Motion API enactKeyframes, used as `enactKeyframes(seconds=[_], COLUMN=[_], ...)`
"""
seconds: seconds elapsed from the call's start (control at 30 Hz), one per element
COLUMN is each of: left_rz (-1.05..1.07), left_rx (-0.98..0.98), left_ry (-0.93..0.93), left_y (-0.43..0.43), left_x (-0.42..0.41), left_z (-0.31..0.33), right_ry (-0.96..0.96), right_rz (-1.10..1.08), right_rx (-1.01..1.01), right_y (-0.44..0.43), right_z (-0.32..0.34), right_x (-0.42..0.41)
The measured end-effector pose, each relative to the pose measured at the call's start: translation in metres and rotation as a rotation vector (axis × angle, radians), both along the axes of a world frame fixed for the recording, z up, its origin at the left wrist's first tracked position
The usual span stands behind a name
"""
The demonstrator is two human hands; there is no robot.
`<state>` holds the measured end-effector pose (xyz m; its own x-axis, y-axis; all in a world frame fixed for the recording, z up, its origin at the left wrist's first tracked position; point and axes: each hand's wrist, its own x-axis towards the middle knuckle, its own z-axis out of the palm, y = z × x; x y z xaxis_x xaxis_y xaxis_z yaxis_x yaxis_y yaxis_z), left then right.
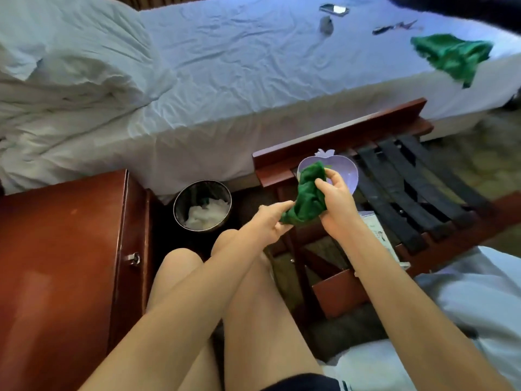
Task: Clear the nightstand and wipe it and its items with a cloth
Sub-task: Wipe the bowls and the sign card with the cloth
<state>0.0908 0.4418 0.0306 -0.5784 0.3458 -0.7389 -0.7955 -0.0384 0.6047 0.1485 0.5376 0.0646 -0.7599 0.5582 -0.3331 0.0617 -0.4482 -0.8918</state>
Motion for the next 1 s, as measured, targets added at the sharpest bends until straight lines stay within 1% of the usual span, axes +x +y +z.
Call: enactKeyframes(seconds=[0.07, 0.1, 0.17, 0.2, 0.27, 0.37, 0.43, 0.5, 0.63, 0.7, 0.77, 0.83, 0.87, 1.0], left_rz=[0.02, 0.081, 0.244, 0.283, 0.276, 0.193, 0.213, 0.23, 0.305, 0.29, 0.237, 0.227, 0.246, 0.281], left_rx=[0.051, 0.085, 0.242, 0.318, 0.399, 0.488, 0.534, 0.553, 0.558, 0.538, 0.509, 0.498, 0.505, 0.522], left_ry=[-0.095, -0.165, -0.279, -0.311, -0.326, -0.29, -0.262, -0.251, -0.261, -0.264, -0.264, -0.27, -0.274, -0.3], left_y=[0.011, 0.014, 0.017, 0.017, 0.019, 0.028, 0.037, 0.047, 0.06, 0.062, 0.062, 0.062, 0.062, 0.059], left_x=[0.006, 0.006, 0.003, 0.001, -0.004, -0.012, -0.015, -0.018, -0.029, -0.032, -0.033, -0.033, -0.035, -0.038], left_z=[-0.003, -0.005, -0.01, -0.01, -0.011, -0.01, -0.013, -0.018, -0.024, -0.024, -0.024, -0.023, -0.023, -0.025], right_ry=[0.016, 0.024, 0.028, 0.014, -0.064, -0.226, -0.29, -0.373, -0.565, -0.634, -0.719, -0.765, -0.769, -0.757], right_rz=[-0.004, -0.017, -0.067, -0.102, -0.153, -0.159, -0.162, -0.15, -0.133, -0.161, -0.142, -0.101, -0.095, -0.123], right_rx=[-0.02, -0.034, -0.072, -0.089, -0.083, 0.021, 0.072, 0.189, 0.578, 0.714, 0.724, 0.646, 0.632, 0.711], right_y=[0.01, 0.016, 0.03, 0.038, 0.052, 0.07, 0.079, 0.089, 0.107, 0.116, 0.123, 0.125, 0.124, 0.125], right_z=[-0.003, -0.006, -0.013, -0.019, -0.031, -0.052, -0.063, -0.072, -0.089, -0.096, -0.104, -0.112, -0.115, -0.12], right_x=[0.0, 0.0, -0.001, -0.002, -0.005, -0.011, -0.016, -0.023, -0.032, -0.038, -0.043, -0.046, -0.046, -0.042])
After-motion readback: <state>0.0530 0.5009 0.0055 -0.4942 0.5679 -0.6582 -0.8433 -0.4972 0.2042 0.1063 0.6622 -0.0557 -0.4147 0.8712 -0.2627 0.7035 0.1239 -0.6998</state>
